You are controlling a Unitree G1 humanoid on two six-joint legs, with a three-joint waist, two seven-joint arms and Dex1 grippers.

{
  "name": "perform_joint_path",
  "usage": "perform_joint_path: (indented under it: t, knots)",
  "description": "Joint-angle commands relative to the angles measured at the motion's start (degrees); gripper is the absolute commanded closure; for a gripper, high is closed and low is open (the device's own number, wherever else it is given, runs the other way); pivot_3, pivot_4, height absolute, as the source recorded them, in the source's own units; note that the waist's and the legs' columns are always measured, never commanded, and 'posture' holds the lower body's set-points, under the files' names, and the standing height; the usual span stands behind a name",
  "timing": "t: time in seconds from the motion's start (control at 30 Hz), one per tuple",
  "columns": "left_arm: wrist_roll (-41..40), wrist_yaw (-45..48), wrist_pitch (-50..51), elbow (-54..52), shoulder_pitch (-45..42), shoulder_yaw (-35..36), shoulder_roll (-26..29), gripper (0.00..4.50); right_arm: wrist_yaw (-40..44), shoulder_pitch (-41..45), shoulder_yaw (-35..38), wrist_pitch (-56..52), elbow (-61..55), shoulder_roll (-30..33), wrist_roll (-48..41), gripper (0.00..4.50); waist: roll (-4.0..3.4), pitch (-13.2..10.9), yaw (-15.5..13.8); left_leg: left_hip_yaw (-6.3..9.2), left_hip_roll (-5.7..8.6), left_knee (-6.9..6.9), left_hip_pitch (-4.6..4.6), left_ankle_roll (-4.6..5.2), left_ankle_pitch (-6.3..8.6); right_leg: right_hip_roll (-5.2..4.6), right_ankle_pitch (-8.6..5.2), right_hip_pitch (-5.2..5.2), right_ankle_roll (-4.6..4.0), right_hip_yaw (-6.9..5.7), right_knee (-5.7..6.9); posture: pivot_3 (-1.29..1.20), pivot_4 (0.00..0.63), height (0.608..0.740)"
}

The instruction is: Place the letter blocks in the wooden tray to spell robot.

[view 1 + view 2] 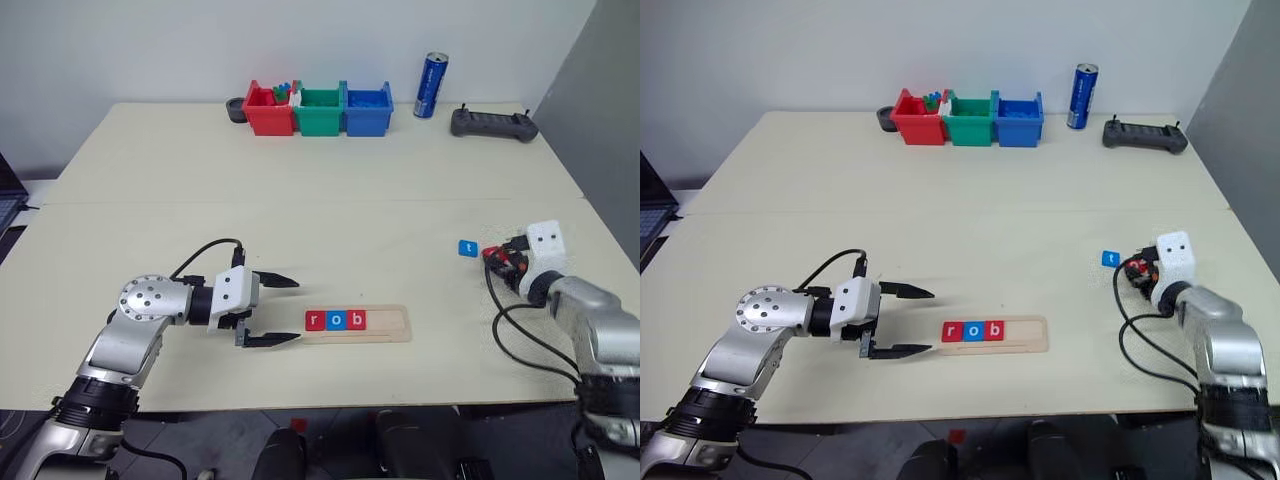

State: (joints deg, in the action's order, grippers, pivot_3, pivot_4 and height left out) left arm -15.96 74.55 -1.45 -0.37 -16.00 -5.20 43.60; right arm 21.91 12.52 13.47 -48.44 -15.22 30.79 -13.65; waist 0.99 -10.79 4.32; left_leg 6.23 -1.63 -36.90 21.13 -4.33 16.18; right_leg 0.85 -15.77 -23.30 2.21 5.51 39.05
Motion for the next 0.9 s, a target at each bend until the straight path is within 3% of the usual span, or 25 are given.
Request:
perform_joint_path:
  t: [0.03,0.2,0.5,0.77,0.8,0.9]
  knots:
    - [-1.21,0.35,-0.04,-1.53,0.26,0.87,0.4,0.0,-5.99,-6.88,1.9,-9.39,-19.4,-5.65,-2.8,3.02,-0.01,0.01,0.05,-0.02,-0.01,-0.01,-0.01,0.0,0.0,0.01,0.0,0.0,0.01,0.02,0.0,0.0,0.15,0.74]
    - [-0.93,1.3,-0.44,0.38,-1.68,-0.01,-0.27,0.0,-14.62,-19.03,-6.84,-16.99,-35.8,-16.9,-2.14,3.02,-0.01,0.02,-0.06,-0.06,-0.04,-0.03,-0.03,-0.01,-0.01,0.04,-0.16,0.01,0.26,0.05,-0.01,0.0,0.15,0.74]
    - [-0.44,2.46,-1.88,2.75,-3.15,-0.4,-1.02,0.0,-22.17,-20.55,-11.58,-14.71,-34.97,-25.37,1.12,3.02,0.03,0.05,0.13,-0.1,-0.06,-0.03,-0.1,-0.03,-0.02,0.05,-0.21,0.02,0.28,0.07,-0.03,0.0,0.15,0.74]
    - [-0.28,1.95,-2.68,2.57,-1.83,0.31,-0.7,0.0,-24.02,-13.75,-8.76,-14.97,-36.35,-29.49,0.57,0.27,0.03,0.04,0.24,-0.09,-0.06,-0.02,-0.09,-0.03,-0.01,0.05,-0.22,0.01,0.25,0.06,-0.04,0.0,0.15,0.74]
    - [-0.21,1.81,-2.77,2.61,-1.76,0.36,-0.71,0.0,-23.54,-12.36,-8.09,-14.63,-36.37,-29.3,0.22,0.04,0.02,0.04,0.29,-0.07,-0.06,-0.02,-0.08,-0.03,-0.01,0.05,-0.22,0.01,0.26,0.05,-0.04,0.0,0.15,0.74]
    - [-0.08,1.43,-3.11,2.76,-1.45,0.55,-0.71,0.0,-16.94,-8.14,-6.12,-12.88,-34.58,-22.82,-2.01,0.04,0.02,0.04,0.33,-0.09,-0.05,-0.02,-0.07,-0.02,-0.01,0.04,-0.22,0.01,0.25,0.06,-0.05,0.0,0.15,0.74]
